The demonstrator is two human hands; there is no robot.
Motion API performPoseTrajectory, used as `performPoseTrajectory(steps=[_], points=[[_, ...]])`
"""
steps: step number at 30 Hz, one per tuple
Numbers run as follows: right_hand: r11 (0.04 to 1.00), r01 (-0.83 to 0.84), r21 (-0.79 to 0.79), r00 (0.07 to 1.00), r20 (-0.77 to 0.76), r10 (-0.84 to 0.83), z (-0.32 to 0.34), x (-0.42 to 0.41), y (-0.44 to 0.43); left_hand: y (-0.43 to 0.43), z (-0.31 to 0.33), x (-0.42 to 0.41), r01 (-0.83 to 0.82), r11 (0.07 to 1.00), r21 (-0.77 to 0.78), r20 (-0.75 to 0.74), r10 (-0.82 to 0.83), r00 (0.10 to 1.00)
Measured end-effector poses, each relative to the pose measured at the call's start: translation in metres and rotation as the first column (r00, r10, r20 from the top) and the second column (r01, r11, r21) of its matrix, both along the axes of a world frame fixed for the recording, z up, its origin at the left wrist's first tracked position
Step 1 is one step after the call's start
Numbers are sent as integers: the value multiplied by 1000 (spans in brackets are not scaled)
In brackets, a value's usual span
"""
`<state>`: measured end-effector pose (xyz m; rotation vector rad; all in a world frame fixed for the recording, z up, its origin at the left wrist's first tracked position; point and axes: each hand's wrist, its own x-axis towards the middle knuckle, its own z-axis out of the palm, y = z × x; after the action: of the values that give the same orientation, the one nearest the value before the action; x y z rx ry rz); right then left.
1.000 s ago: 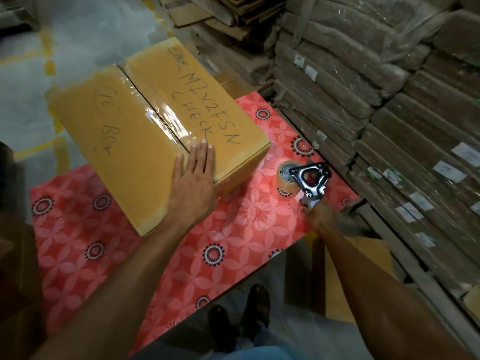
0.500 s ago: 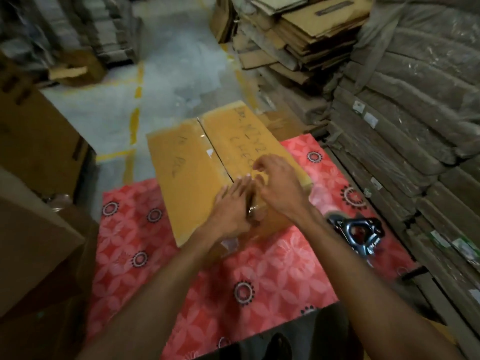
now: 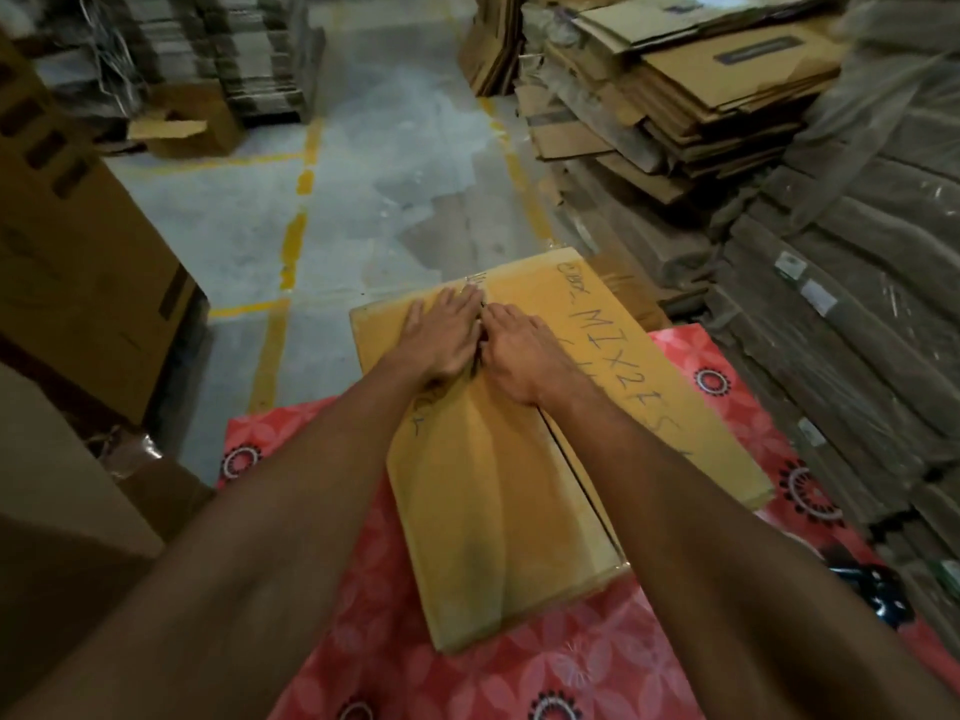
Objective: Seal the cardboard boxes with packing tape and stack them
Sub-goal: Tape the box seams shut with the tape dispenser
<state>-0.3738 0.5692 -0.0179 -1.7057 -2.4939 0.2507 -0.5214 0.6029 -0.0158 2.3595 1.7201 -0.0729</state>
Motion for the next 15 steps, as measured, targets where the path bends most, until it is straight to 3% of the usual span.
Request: performPoseTrajectory(steps=[5,10,15], points=[[999,47,-22,992,120,-44,-18,-4,10,9,-16,-1,-5,990,141,-48,12,999],[997,72,-28,996,58,-71,-13,2,-24,8,-14,-3,-10,990,137,-8,11,1000],[992,120,-50,992,49,-118,-11,28,-112,4,-10,2,-37,993,112,-5,37,999]])
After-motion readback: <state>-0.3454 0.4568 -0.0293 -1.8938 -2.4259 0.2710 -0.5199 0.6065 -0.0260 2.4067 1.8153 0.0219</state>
